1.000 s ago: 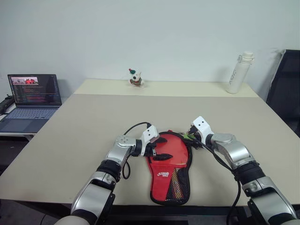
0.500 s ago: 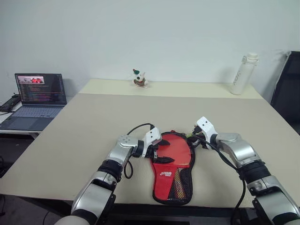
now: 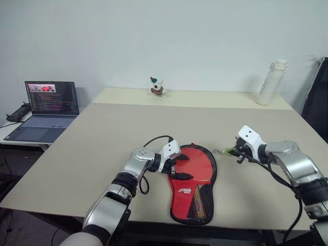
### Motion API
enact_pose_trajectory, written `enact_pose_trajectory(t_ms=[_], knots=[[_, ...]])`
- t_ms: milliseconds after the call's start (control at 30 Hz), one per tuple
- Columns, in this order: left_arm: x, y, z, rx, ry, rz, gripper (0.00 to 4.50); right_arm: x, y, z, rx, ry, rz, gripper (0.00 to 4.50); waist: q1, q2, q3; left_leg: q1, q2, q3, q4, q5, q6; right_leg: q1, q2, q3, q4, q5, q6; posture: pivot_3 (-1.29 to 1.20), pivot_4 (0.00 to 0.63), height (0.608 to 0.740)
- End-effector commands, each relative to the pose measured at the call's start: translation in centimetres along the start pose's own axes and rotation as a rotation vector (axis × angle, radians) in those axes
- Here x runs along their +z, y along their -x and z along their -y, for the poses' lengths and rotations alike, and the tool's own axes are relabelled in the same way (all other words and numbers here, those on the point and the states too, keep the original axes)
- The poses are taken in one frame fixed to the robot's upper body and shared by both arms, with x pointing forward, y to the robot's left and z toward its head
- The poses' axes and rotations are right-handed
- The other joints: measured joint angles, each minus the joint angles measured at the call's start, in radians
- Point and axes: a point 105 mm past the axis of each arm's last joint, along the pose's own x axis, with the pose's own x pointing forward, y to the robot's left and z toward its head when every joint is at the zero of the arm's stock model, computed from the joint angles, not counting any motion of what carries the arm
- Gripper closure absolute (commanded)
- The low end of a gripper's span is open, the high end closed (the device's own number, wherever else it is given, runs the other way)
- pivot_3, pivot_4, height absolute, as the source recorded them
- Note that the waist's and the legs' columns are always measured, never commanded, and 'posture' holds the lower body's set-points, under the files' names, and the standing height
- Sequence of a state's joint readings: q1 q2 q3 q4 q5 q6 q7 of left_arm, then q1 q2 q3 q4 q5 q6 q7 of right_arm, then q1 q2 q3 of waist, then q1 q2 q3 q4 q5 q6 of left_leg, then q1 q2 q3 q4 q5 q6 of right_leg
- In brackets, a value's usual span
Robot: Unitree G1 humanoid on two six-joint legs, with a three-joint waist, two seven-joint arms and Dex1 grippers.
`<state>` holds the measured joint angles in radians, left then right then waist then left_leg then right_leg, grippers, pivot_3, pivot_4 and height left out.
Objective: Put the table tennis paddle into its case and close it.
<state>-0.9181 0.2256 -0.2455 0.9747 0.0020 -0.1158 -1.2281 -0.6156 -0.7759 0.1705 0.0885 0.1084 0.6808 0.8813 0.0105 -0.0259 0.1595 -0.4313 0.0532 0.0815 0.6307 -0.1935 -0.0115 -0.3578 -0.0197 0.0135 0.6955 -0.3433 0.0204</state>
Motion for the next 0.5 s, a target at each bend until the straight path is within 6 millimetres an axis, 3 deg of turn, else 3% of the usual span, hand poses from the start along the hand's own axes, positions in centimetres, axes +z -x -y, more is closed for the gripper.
enact_pose_trajectory(t_ms=[33, 500], knots=[[-3.8, -1.5, 1.9, -0.056, 0.061, -0.148, 0.0, 0.3, 2.5, -1.3, 0.042, 0.025, -0.002, 4.48, 0.004, 0.0, 0.0, 0.0, -0.001, -0.001, 0.0, 0.0, 0.0, 0.0, -0.001, 0.0, 0.0, 0.0, 0.0, 0.0, 0.15, 0.74], [-3.5, -3.0, 2.4, -0.085, 0.048, -0.167, 0.0, -2.6, 8.6, -9.8, 0.372, 0.011, -0.155, 4.48, 0.015, 0.003, -0.003, 0.0, -0.007, -0.015, -0.001, -0.003, 0.004, 0.014, -0.006, -0.015, -0.015, -0.001, 0.003, 0.0, 0.15, 0.74]])
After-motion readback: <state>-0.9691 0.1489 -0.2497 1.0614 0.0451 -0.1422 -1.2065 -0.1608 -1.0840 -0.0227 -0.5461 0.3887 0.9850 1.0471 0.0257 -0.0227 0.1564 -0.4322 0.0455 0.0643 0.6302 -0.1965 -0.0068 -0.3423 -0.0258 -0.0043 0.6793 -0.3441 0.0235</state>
